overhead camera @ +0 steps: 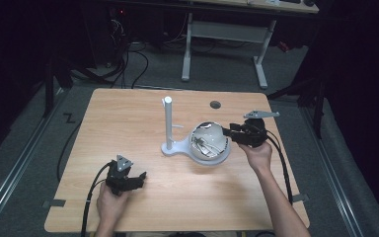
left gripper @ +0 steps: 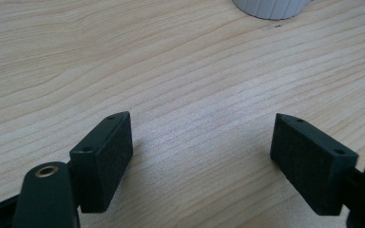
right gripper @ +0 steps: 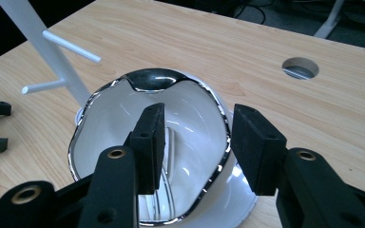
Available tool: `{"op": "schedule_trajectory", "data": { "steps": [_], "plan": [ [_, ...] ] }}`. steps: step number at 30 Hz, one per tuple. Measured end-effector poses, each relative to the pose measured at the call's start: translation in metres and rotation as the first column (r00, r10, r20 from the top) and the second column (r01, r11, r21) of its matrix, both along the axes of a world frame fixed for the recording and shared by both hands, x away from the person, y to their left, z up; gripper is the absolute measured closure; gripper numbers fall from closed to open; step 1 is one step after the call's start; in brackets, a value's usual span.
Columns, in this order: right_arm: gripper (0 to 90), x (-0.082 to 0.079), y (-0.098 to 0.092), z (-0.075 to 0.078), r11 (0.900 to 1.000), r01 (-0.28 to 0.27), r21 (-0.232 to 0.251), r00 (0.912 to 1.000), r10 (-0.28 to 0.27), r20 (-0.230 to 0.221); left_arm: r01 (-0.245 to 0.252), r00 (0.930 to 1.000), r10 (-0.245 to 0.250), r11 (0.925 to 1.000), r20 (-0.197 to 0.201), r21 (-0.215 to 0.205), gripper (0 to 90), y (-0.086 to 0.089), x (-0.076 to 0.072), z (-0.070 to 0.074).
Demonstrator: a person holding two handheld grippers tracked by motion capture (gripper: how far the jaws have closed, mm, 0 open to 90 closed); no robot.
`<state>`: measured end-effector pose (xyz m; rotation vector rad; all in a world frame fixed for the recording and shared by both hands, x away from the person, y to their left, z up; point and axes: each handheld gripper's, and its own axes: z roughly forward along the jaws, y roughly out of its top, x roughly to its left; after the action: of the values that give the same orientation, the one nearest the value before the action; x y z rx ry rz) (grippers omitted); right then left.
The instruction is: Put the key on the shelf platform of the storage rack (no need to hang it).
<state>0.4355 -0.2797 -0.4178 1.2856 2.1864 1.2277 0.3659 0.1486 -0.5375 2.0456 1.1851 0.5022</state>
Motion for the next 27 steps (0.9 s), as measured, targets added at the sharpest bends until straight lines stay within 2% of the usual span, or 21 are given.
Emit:
{"op": "schedule_trajectory", "data": {
  "steps": [8, 13, 16, 18, 21, 27],
  "plan": [
    [55.9, -0.004, -0.013, 0.006, 0.999, 0.033, -0.003, 0.9994, -0.033, 0.014, 0.0, 1.0, 0.0, 1.0, 0.0, 0.0, 22.4, 0.0, 0.0, 0.0],
    [55.9, -0.008, -0.02, 0.009, 0.999, 0.042, 0.005, 0.9991, -0.042, 0.006, 0.0, 1.0, 0.0, 1.0, 0.0, 0.0, 22.4, 0.0, 0.0, 0.0],
    [56.2, -0.012, -0.024, 0.012, 0.999, 0.045, -0.002, 0.999, -0.045, 0.007, 0.0, 1.0, 0.0, 1.0, 0.0, 0.0, 22.4, 0.0, 0.0, 0.0],
    [57.1, -0.018, -0.03, 0.012, 0.997, 0.077, 0.0, 0.9964, -0.077, 0.035, 0.0, 1.0, 0.0, 1.0, 0.0, 0.0, 22.4, 0.0, 0.0, 0.0],
    [57.2, -0.023, -0.04, 0.012, 0.995, 0.099, 0.015, 0.9944, -0.099, 0.037, 0.0, 1.0, 0.0, 1.0, 0.0, 0.0, 22.4, 0.0, 0.0, 0.0],
    [57.0, -0.032, -0.049, 0.022, 0.994, 0.105, 0.009, 0.9934, -0.105, 0.046, 0.0, 1.0, 0.0, 1.0, 0.0, 0.0, 22.4, 0.0, 0.0, 0.0]
  ]
}}
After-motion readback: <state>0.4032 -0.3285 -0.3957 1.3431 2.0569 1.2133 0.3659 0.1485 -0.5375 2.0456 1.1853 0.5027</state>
